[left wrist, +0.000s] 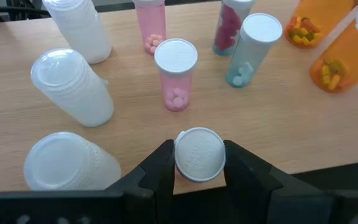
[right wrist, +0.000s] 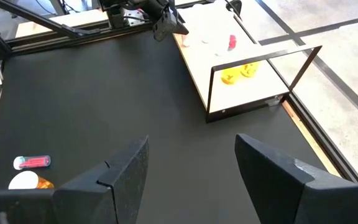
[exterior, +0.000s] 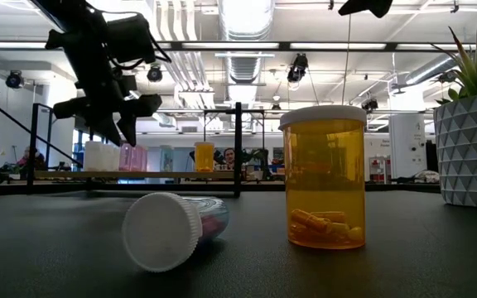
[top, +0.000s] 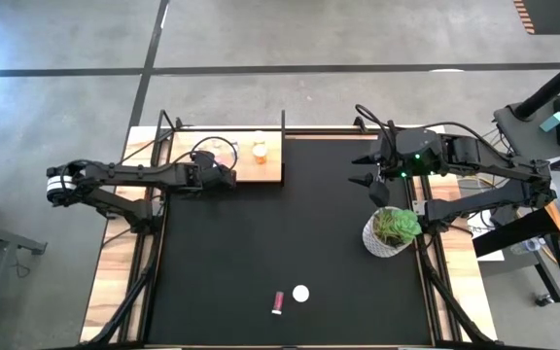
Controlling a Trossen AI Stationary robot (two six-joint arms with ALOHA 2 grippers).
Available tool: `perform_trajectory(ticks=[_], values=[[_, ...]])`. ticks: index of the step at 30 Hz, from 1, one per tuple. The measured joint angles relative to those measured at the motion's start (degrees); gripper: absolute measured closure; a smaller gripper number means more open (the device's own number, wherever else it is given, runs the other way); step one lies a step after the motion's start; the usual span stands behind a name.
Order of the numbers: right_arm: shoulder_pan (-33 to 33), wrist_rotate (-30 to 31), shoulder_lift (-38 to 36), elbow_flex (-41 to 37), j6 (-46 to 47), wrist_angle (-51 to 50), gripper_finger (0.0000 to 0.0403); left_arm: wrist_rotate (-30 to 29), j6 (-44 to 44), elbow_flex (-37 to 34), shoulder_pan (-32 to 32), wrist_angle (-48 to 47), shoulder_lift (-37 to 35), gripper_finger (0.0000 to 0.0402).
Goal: Pick and place medicine bottles onto shelf by color
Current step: Put the pink pill bottle into the shelf, then put the orange capsule bottle into the shelf
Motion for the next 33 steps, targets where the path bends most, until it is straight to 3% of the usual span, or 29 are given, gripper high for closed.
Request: perform_trajectory(ticks=[14,22,33], values=[[0.0,0.0,0.0,0.0,0.0,0.0,0.0175,0.3,0.0,0.0,0.0,0.0,0.0,0.0296],[0.0,0.0,0.0,0.0,0.0,0.0,0.0176,0.9,0.0,-0.2,0.0,-0.5,0.1,0.0264],[0.0,0.0,0.0,0.0,1.5,-0.3,0.0177,-0.2,0.0,-0.1,0.4,-0.4,-0.1,0.0260]])
